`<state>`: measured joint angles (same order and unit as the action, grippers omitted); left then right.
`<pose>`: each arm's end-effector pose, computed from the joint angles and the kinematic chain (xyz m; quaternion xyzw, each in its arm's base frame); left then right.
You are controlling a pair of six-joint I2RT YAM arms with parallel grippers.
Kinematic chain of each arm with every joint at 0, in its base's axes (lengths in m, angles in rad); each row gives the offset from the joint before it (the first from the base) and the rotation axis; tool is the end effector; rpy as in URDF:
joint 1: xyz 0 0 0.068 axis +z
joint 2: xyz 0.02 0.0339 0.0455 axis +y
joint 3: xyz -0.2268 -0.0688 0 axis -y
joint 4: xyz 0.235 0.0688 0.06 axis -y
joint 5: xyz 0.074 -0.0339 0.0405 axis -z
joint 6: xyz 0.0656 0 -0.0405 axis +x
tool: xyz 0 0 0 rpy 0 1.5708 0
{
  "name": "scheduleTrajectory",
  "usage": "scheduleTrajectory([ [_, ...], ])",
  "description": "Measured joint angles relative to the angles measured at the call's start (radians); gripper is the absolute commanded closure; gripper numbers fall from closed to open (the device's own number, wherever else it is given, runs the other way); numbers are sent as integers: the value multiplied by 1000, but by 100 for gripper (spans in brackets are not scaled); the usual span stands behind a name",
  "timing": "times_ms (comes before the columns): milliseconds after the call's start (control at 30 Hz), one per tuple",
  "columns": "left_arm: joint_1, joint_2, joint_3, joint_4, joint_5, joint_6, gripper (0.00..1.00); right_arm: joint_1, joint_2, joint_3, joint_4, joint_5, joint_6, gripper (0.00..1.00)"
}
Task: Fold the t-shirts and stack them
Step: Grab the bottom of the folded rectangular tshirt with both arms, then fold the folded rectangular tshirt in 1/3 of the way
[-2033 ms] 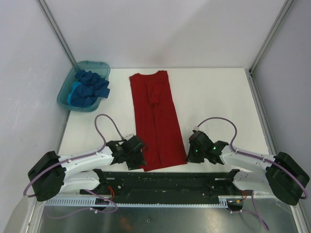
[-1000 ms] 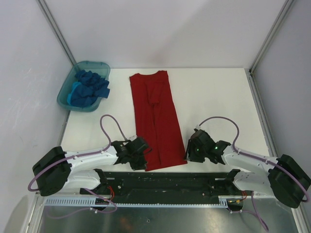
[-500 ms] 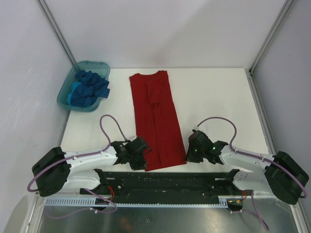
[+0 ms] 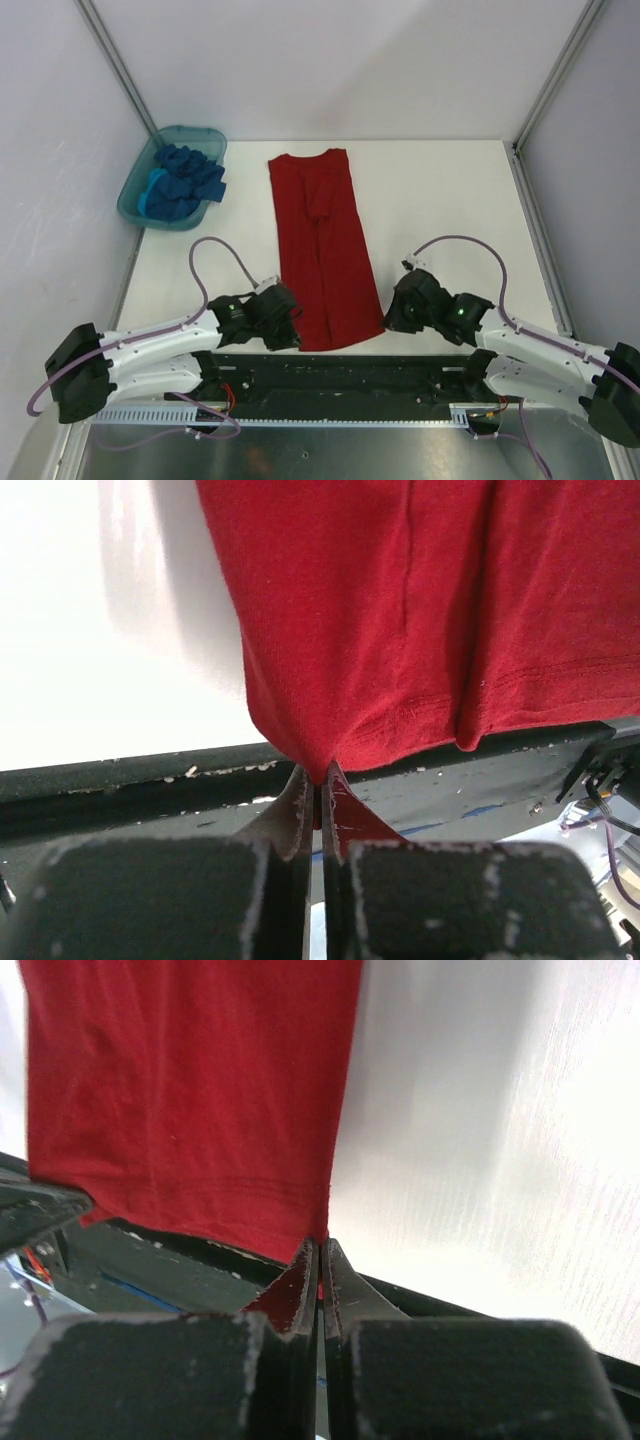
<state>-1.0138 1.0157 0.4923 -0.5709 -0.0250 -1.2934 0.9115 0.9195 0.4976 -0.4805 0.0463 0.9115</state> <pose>0.1061 -0.1672 0.1167 -0.1383 0.9618 -0.2108 0.1067 0.1298 0.1625 0.1429 0.0076 0.9444 0.2458 0.2182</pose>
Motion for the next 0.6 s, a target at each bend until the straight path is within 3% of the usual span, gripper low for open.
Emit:
scheduleTrajectory([
  [200, 68, 42, 80, -14, -34, 55, 100, -85, 100, 119, -9, 4, -60, 100],
  [600, 433, 399, 410, 84, -104, 289, 100, -285, 647, 494, 203, -25, -181, 100],
])
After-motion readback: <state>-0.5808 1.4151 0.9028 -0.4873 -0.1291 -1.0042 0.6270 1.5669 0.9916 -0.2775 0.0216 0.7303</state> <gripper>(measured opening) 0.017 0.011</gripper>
